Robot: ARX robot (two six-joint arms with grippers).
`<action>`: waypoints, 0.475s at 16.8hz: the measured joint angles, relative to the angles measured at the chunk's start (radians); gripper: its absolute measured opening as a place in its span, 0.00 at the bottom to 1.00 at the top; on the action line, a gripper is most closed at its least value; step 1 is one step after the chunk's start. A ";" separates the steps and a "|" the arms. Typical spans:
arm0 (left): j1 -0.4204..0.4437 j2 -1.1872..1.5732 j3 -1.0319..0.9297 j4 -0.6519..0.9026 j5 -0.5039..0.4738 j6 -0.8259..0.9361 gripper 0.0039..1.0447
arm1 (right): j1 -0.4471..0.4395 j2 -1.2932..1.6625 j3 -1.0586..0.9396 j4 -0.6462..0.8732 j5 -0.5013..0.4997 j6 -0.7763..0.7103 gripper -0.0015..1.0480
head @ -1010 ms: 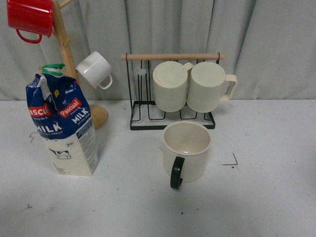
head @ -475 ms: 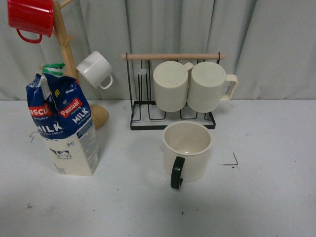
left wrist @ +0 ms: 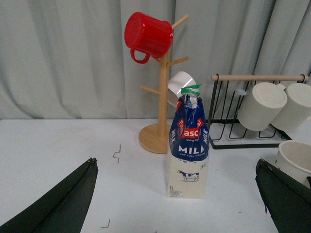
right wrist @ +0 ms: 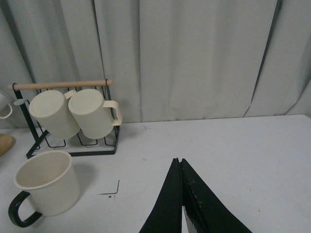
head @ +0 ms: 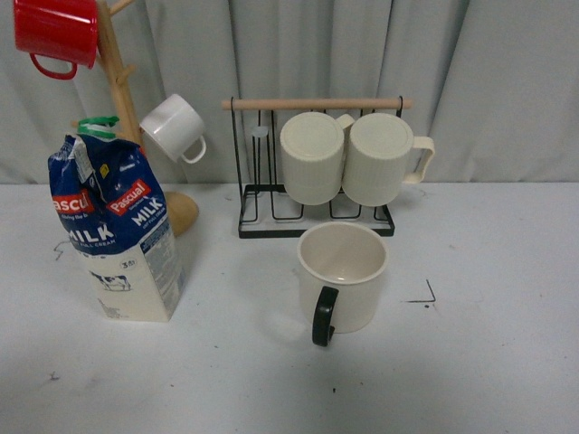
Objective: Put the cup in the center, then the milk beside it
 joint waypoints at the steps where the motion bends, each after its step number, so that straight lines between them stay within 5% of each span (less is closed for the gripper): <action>1: 0.000 0.000 0.000 0.000 0.000 0.000 0.94 | 0.000 -0.014 0.000 -0.014 0.000 0.000 0.02; 8: 0.000 0.000 0.000 0.000 0.000 0.000 0.94 | 0.000 -0.187 0.000 -0.179 0.000 0.000 0.02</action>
